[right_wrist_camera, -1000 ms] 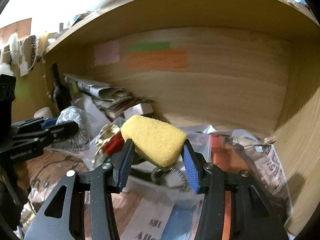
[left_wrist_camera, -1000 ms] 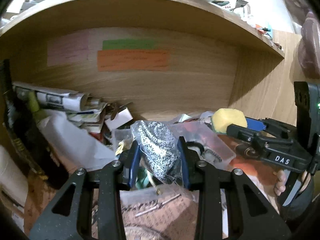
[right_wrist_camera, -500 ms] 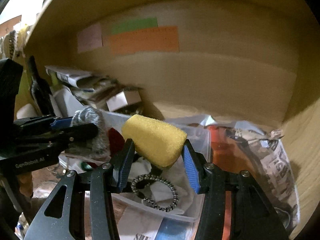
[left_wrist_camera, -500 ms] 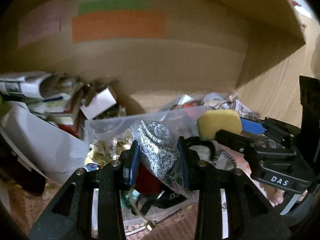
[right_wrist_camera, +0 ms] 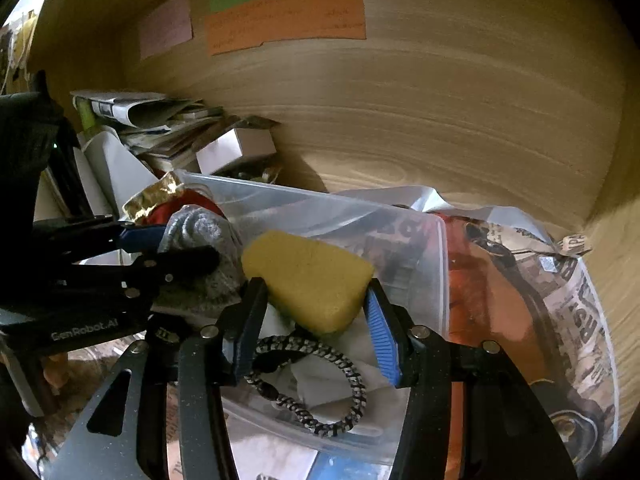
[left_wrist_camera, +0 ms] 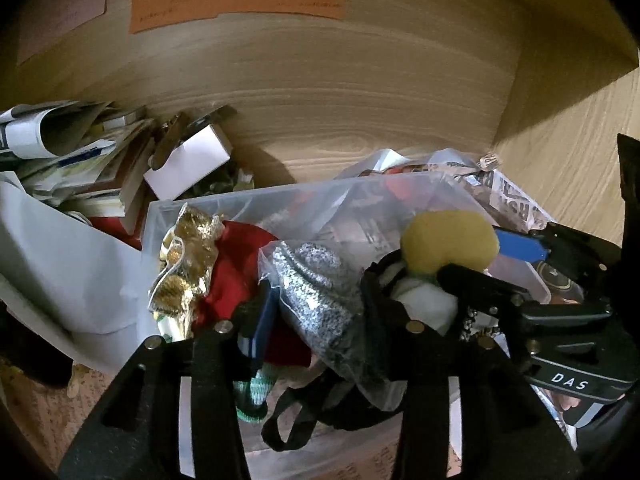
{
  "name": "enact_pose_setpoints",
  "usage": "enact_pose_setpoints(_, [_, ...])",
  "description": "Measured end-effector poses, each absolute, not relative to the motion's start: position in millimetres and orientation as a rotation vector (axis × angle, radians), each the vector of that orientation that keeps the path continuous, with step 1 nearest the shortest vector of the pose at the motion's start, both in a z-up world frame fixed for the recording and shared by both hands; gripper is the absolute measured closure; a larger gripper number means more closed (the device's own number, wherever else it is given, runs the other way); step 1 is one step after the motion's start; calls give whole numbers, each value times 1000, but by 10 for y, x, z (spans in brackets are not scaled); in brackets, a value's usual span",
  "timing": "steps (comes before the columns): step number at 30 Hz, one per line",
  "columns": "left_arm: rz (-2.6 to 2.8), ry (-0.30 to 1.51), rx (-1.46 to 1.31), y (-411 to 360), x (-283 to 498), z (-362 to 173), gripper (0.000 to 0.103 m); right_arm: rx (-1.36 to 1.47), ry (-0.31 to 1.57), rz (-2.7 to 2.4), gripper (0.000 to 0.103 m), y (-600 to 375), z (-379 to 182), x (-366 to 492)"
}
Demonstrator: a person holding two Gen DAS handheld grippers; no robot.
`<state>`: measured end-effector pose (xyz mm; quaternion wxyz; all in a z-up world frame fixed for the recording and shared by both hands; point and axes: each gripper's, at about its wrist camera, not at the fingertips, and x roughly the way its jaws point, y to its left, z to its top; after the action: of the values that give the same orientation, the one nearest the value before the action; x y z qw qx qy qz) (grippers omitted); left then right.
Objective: Organize soft objects
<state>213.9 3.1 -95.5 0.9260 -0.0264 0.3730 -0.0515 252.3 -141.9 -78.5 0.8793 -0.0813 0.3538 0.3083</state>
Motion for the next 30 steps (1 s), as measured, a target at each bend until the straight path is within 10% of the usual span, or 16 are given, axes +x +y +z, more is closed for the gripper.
enact_pose_setpoints(8, [-97,660,-63,63,1846,-669,37,-187,674,627,28,-1463,-609,2410])
enact_pose_setpoints(30, [-12,259,-49,93,656,256,1,-27,366,646,14,-1904,377,1578])
